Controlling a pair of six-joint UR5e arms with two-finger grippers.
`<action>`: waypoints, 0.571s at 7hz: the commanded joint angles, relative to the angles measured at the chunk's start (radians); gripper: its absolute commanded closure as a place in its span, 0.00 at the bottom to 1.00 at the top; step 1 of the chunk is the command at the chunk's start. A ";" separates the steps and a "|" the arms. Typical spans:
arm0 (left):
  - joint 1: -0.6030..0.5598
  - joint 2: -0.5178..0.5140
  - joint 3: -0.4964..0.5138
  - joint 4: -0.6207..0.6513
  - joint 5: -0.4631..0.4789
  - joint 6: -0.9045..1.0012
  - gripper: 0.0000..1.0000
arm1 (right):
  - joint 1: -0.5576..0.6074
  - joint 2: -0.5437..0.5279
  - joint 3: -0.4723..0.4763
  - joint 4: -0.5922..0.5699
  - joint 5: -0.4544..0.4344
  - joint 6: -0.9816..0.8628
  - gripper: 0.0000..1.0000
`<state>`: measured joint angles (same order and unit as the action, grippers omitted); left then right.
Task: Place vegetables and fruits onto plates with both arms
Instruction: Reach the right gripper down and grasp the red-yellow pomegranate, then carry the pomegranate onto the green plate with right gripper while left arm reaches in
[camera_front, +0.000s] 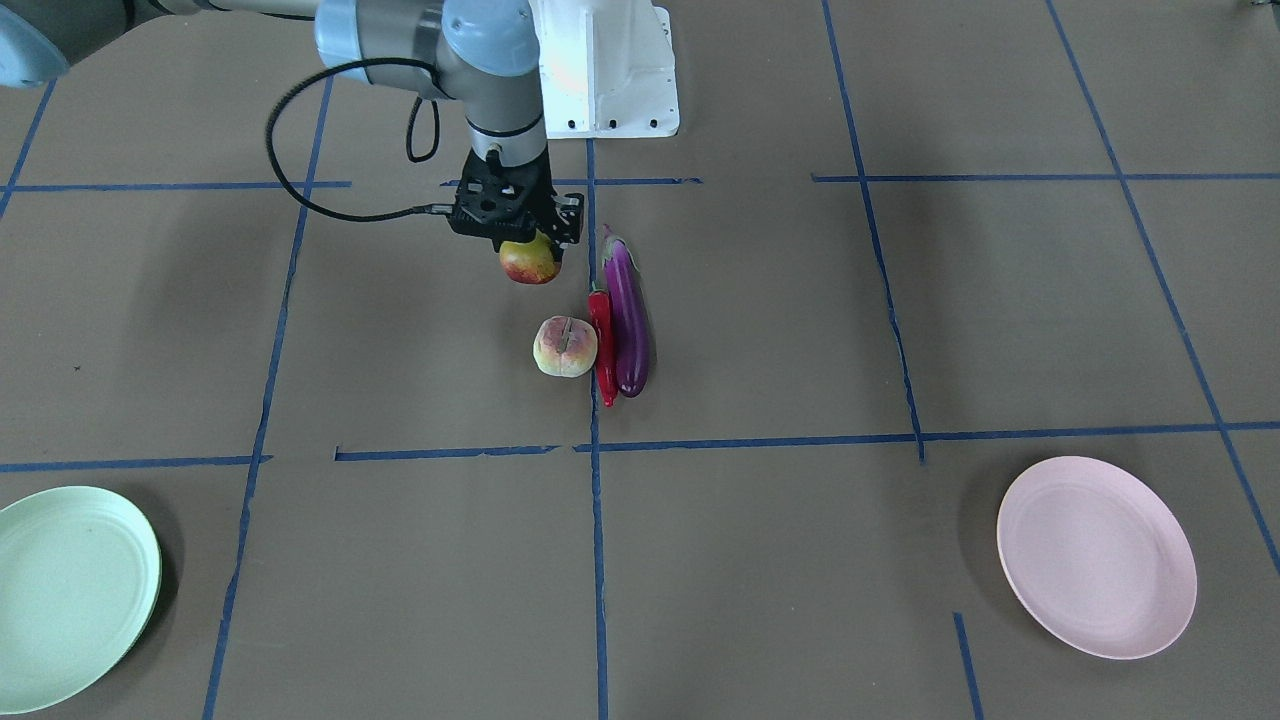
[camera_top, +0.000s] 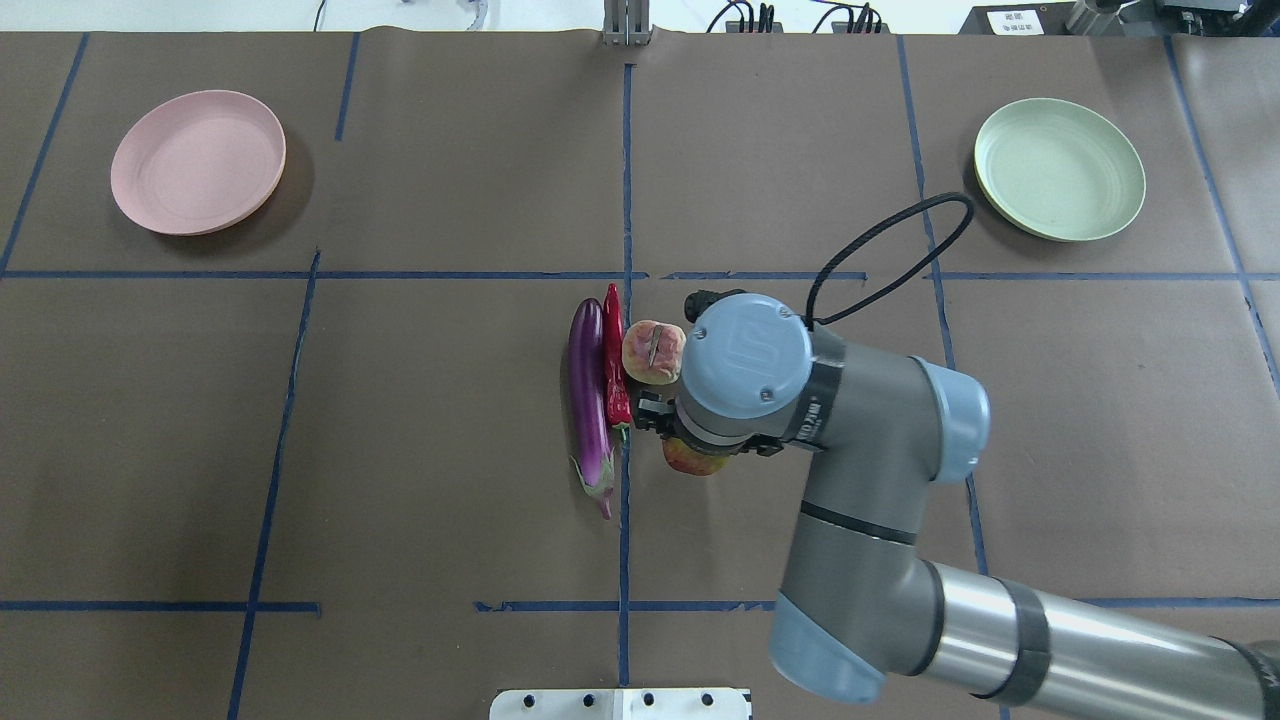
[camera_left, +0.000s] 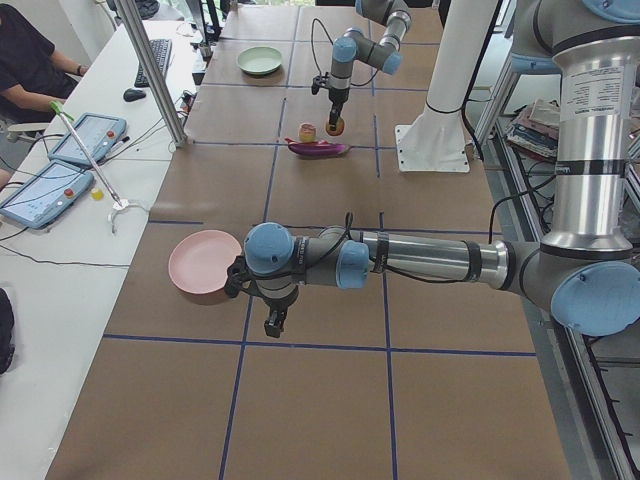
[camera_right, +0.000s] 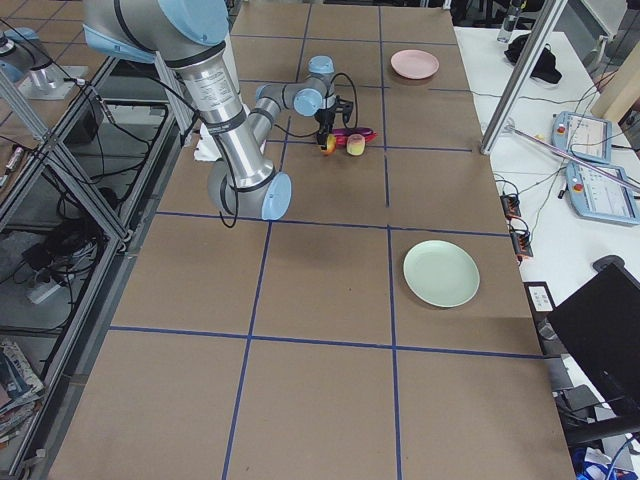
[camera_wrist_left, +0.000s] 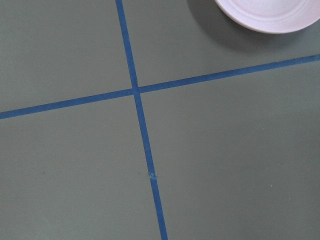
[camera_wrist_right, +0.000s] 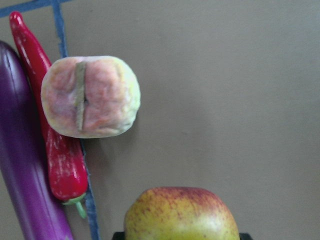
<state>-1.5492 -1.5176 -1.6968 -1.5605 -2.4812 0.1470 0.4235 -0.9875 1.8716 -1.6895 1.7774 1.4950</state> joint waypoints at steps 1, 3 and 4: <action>0.020 -0.001 -0.001 -0.015 -0.062 -0.009 0.00 | 0.052 -0.094 0.141 -0.064 0.008 -0.033 1.00; 0.084 -0.009 -0.001 -0.149 -0.070 -0.217 0.00 | 0.212 -0.141 0.132 -0.073 0.068 -0.247 1.00; 0.163 -0.009 -0.003 -0.281 -0.070 -0.395 0.00 | 0.322 -0.146 0.071 -0.072 0.097 -0.421 1.00</action>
<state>-1.4626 -1.5253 -1.6991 -1.7020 -2.5490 -0.0633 0.6175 -1.1160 1.9920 -1.7598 1.8380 1.2641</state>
